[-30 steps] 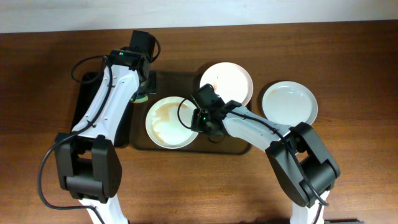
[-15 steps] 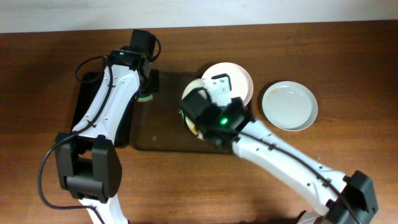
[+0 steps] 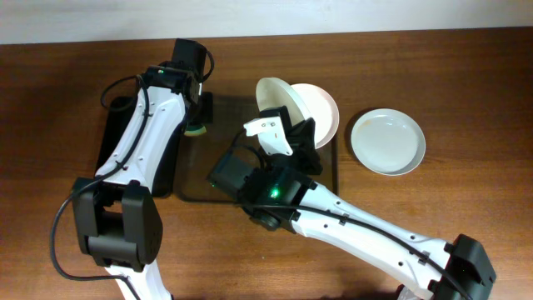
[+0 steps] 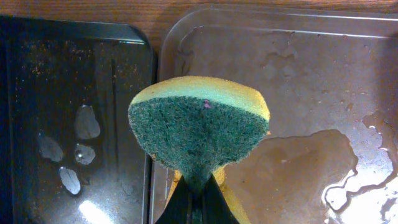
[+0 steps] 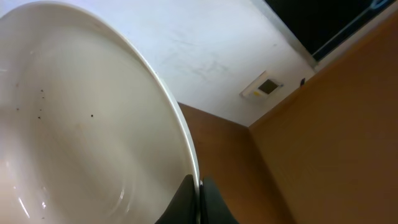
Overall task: Clean dirty plates on tray and stack at the side
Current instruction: 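Carry the plate with the right gripper and stack it on the side plate, then grip the last stained plate with the right gripper and drag it to tray center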
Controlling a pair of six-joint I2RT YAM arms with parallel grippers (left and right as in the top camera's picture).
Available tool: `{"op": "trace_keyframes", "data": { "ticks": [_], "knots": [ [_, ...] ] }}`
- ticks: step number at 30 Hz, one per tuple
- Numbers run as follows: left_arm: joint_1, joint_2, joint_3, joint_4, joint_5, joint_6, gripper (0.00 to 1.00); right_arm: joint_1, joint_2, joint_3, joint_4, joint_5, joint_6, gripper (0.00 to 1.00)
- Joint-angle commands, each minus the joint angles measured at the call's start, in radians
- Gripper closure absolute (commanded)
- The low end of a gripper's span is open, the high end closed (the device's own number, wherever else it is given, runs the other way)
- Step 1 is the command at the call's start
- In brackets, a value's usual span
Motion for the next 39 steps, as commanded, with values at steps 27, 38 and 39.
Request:
{"op": "trace_keyframes", "data": {
  "ticks": [27, 38, 39],
  "knots": [
    [0.006, -0.003, 0.014, 0.000, 0.023, -0.013, 0.99, -1.113, 0.208, 0.133, -0.001, -1.509, -0.152, 0.26],
    [0.009, -0.003, 0.014, -0.021, 0.026, -0.012, 0.99, -0.738, 0.353, 0.134, 0.038, -1.379, 0.185, 0.73],
    [0.009, -0.003, 0.014, -0.022, 0.026, -0.012, 0.99, -0.729, 0.375, 0.134, 0.038, -1.373, 0.192, 0.74]
  ]
}}
